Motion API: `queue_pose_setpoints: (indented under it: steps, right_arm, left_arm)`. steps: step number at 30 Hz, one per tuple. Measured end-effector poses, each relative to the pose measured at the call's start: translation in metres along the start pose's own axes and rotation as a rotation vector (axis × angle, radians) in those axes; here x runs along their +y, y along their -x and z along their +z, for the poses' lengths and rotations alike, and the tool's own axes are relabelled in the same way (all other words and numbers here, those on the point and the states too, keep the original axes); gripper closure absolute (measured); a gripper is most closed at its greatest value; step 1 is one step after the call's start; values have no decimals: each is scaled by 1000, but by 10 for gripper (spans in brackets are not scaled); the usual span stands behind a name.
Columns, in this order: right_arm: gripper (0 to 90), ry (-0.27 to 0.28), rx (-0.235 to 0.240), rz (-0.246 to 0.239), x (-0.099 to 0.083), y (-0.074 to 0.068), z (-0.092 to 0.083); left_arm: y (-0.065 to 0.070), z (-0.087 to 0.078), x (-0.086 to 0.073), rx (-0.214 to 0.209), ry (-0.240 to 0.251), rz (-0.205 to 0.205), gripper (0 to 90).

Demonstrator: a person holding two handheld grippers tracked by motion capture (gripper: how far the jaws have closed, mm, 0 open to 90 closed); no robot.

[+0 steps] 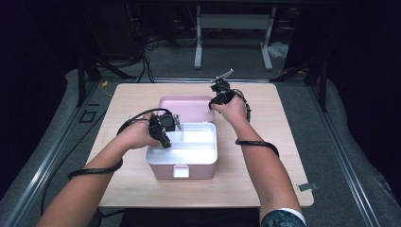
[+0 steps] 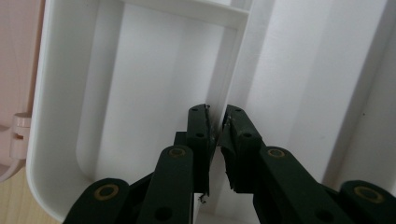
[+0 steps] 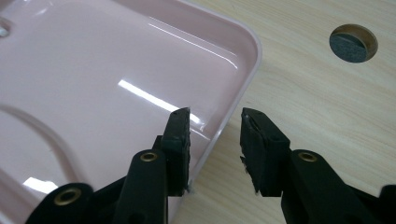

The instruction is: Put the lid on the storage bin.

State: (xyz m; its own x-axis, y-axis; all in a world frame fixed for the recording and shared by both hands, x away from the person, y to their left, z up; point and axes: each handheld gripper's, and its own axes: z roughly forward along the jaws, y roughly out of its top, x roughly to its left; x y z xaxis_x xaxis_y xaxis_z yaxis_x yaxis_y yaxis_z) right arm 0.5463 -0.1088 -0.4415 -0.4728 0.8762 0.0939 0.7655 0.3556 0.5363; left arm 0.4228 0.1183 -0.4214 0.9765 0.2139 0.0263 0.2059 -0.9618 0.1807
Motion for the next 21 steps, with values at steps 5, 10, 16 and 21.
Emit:
queue_pose_setpoints:
  steps: [5, 10, 16, 21]
  right_arm:
    - [656, -17, -3, 29, 4, 2, 8]
    - [670, -24, -27, 33, 9, 1, 11]
    - [679, -40, -27, 62, 10, 3, 21]
    - [680, -47, -25, 82, 10, 5, 26]
  left_arm:
    - [2, 0, 2, 9, -16, 10, 814]
    - [2, 0, 2, 10, -14, 11, 816]
    - [2, 0, 1, 7, -7, 2, 816]
    - [1, 0, 0, 6, 0, 6, 815]
